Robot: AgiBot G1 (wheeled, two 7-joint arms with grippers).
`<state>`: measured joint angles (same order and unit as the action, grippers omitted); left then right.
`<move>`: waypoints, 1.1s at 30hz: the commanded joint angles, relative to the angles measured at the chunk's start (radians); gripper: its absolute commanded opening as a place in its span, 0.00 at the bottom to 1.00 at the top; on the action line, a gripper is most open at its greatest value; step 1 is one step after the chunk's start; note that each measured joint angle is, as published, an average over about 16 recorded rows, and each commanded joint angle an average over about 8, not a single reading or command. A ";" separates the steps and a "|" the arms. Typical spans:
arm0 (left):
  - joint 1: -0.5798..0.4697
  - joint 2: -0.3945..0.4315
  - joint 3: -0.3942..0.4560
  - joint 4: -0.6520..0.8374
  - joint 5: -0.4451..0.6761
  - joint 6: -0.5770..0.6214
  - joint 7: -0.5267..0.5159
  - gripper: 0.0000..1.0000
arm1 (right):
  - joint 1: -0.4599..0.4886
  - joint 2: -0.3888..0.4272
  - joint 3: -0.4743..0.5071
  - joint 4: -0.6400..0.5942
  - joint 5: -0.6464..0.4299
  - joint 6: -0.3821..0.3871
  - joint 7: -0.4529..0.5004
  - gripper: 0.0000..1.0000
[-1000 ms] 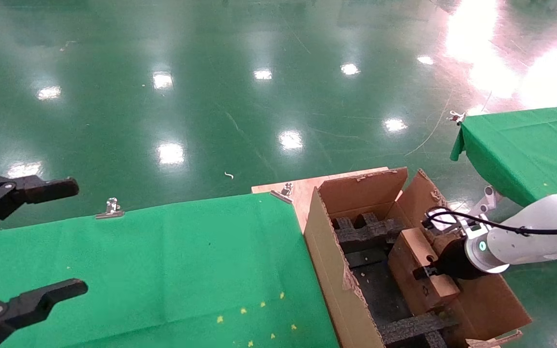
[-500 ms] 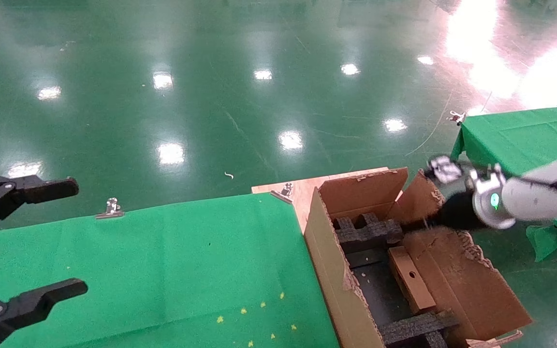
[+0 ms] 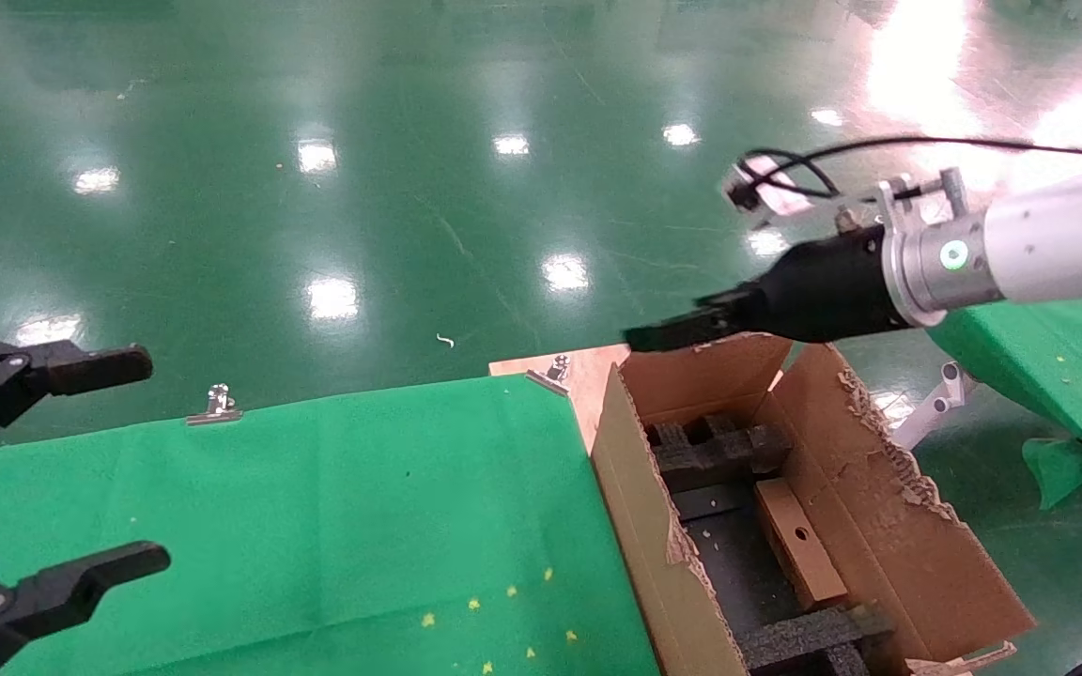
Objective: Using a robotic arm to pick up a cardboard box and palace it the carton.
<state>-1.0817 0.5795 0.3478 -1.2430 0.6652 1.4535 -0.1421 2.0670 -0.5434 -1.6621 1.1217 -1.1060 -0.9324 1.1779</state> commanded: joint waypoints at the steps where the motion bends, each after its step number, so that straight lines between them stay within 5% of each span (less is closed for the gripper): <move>1: 0.000 0.000 0.000 0.000 0.000 0.000 0.000 1.00 | 0.012 -0.001 0.027 0.009 0.062 -0.039 -0.032 1.00; 17: 0.000 0.000 0.000 0.000 0.000 0.000 0.000 1.00 | -0.013 -0.002 0.083 0.013 0.118 -0.077 -0.072 1.00; 33: 0.000 0.000 0.000 0.000 0.000 0.000 0.000 1.00 | -0.269 -0.019 0.425 0.053 0.187 -0.206 -0.313 1.00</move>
<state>-1.0816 0.5793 0.3478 -1.2427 0.6648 1.4533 -0.1420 1.7980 -0.5624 -1.2373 1.1743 -0.9190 -1.1381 0.8645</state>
